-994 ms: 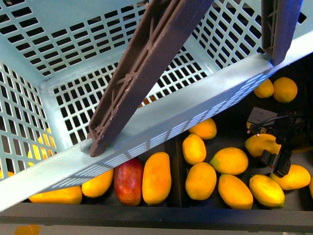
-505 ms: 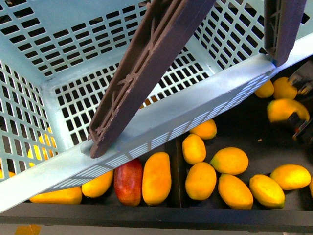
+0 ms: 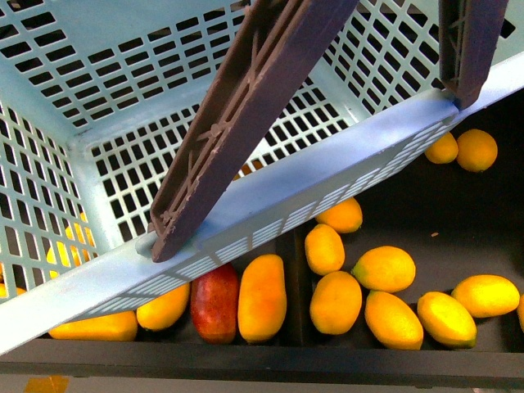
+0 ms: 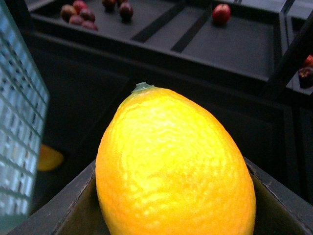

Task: Pick lemon and mango into basket

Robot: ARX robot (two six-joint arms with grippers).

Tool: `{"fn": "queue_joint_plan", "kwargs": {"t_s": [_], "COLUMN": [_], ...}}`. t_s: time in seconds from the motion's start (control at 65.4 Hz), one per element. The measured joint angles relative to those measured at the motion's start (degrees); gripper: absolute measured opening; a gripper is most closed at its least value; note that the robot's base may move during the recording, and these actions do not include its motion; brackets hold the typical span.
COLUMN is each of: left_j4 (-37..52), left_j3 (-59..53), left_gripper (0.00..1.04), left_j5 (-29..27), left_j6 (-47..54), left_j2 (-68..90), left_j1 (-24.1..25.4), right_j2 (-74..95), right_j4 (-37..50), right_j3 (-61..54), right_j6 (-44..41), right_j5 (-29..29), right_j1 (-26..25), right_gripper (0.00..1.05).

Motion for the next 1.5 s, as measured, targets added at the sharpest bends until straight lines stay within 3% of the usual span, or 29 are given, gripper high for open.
{"fn": "queue_joint_plan", "kwargs": {"t_s": [0.184, 0.367, 0.52, 0.749, 0.841, 0.963, 1.132, 1.33, 1.392, 1.499], "left_j4": [0.0, 0.0, 0.0, 0.0, 0.0, 0.0, -0.1, -0.1, -0.1, -0.1], "left_j3": [0.0, 0.0, 0.0, 0.0, 0.0, 0.0, 0.0, 0.0, 0.0, 0.0], "left_gripper": [0.14, 0.14, 0.14, 0.14, 0.14, 0.14, 0.14, 0.14, 0.14, 0.14], "left_j5": [0.0, 0.0, 0.0, -0.2, -0.2, 0.0, 0.2, -0.6, -0.1, 0.3], "left_j6": [0.0, 0.0, 0.0, 0.0, 0.1, 0.0, 0.0, 0.2, 0.1, 0.1], "left_j2": [0.0, 0.0, 0.0, 0.0, 0.0, 0.0, 0.0, 0.0, 0.0, 0.0], "left_j1": [0.0, 0.0, 0.0, 0.0, 0.0, 0.0, 0.0, 0.1, 0.0, -0.1], "right_j2": [-8.3, -9.3, -4.7, 0.0, 0.4, -0.2, -4.3, -12.2, -14.2, -18.0], "right_j4": [0.4, 0.8, 0.2, -2.4, -3.0, -3.0, -3.0, -4.5, 3.2, 10.8], "right_j3": [-0.2, 1.0, 3.4, 4.4, 4.4, 4.2, 2.1, -1.6, -5.4, -13.5], "right_j6": [10.0, 16.9, 17.5, 16.5, 16.2, 16.5, 16.5, 16.4, 16.5, 16.5], "right_j5": [4.6, 11.4, 18.6, 24.9, 26.5, 27.7, 31.0, 36.2, 41.3, 40.0], "right_j1": [7.3, 18.8, 27.6, 35.0, 36.1, 36.8, 34.5, 26.8, 24.9, 23.1], "right_gripper": [0.71, 0.71, 0.71, 0.71, 0.78, 0.97, 0.96, 0.96, 0.85, 0.65]}}
